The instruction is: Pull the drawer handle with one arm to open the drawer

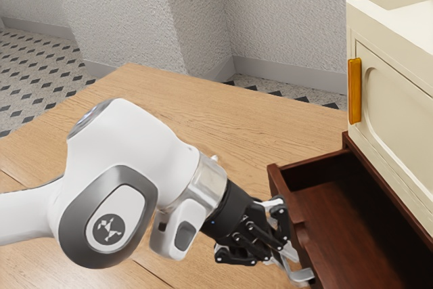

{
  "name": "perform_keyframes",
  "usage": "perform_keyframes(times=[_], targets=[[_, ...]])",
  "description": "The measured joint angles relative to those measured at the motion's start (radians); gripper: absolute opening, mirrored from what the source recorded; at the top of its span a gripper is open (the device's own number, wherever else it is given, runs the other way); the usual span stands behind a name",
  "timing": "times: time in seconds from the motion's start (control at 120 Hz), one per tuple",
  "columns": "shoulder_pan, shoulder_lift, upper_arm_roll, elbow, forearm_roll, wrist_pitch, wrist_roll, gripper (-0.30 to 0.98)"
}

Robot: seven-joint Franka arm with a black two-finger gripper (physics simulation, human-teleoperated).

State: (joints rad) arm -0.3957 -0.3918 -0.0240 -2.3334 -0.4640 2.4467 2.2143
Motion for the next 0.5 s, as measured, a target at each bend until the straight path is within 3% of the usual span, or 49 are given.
perform_keyframes(times=[0.5], targets=[[-0.001, -0.16, 0.035, -0.134, 0.003, -0.007, 0.008, -0.1]])
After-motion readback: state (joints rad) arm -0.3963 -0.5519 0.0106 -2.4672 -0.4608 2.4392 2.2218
